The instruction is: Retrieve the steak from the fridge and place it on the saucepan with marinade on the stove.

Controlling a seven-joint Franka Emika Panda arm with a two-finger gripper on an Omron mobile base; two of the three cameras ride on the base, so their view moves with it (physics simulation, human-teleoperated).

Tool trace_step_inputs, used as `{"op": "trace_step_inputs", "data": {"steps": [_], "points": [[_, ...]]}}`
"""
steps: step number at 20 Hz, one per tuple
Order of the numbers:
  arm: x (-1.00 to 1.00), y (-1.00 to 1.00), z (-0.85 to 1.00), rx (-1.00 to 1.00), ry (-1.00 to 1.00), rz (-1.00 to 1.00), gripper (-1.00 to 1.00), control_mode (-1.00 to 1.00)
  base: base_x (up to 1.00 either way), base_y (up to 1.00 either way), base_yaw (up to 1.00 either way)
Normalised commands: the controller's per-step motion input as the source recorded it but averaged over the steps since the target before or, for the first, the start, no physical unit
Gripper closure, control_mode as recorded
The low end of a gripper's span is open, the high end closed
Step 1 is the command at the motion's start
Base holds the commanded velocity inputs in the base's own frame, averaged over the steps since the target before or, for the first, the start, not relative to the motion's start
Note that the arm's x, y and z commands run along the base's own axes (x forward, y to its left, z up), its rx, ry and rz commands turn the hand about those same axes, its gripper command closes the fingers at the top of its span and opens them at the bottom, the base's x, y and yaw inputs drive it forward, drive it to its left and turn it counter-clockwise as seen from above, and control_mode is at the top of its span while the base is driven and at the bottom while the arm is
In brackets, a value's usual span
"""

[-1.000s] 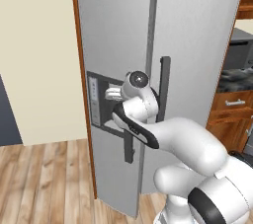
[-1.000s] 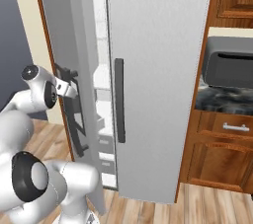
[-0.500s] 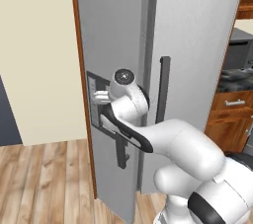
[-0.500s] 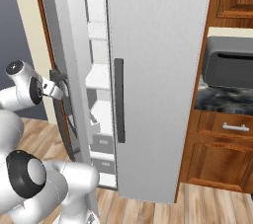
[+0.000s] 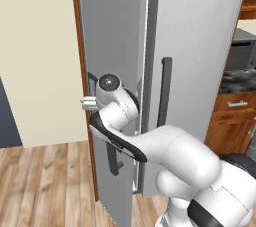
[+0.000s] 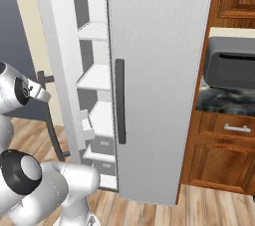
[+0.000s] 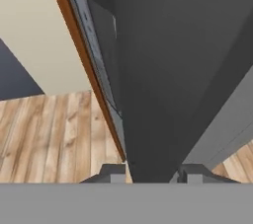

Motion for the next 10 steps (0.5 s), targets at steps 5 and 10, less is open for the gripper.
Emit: {"op": "trace_step_inputs", "data": {"steps": [5,10], "points": [[-0.58,0.03,-0.04,0.0,-0.18,0.0,-1.0,-1.0,0.0,0.0,0.0],[-0.89,-0.25,0.0,0.0,-0.22,0.0,-1.0,-1.0,0.0,0.0,0.0]]}}
